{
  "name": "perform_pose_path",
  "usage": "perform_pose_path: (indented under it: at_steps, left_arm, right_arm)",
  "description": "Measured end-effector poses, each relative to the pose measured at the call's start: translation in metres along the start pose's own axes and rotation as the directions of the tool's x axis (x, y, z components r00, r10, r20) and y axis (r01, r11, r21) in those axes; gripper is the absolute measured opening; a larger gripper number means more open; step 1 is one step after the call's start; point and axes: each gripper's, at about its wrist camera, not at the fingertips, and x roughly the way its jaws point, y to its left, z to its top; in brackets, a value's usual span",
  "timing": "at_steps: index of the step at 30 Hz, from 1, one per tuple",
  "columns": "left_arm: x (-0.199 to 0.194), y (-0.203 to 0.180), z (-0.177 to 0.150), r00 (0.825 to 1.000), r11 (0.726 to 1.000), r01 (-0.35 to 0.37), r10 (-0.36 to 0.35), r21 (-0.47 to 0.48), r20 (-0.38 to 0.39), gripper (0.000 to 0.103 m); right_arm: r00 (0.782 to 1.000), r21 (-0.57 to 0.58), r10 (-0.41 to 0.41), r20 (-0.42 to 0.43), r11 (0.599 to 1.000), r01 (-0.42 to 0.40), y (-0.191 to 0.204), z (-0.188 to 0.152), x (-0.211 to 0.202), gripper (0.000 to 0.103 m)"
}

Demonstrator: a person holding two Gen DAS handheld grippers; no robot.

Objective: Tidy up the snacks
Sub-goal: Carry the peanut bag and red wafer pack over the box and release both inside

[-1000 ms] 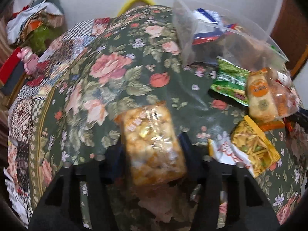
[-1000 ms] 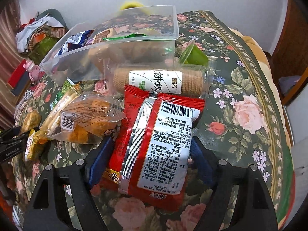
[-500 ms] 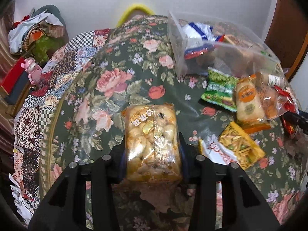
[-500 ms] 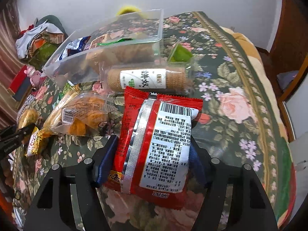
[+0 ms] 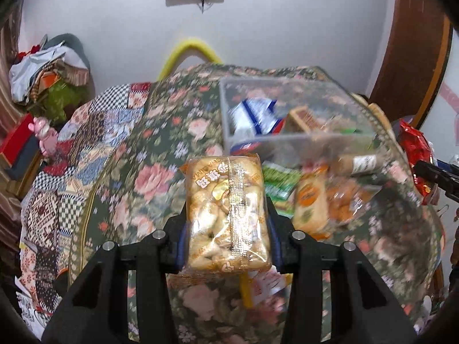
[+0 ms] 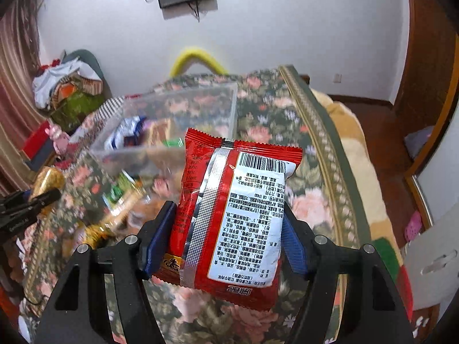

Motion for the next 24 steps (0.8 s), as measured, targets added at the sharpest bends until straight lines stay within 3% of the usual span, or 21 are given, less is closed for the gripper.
perform_pose_path:
  at_steps: [9, 24]
  left_arm:
    - [0.003, -0.028, 0.037, 0.998, 0.999, 0.044, -0.045, 0.01, 0.046, 0.044]
    - [0.049, -0.068, 0.09, 0.996, 0.996, 0.076, -0.079, 0.054, 0.045, 0.044]
  right_arm:
    - [0.997, -0.035, 0.029, 0.076, 0.999, -0.026, 0.015, 0.032, -0.001, 0.066]
    - [0.995, -0.017, 0.059, 0.08, 0.998, -0.058, 0.019, 0.064, 0.043, 0.066]
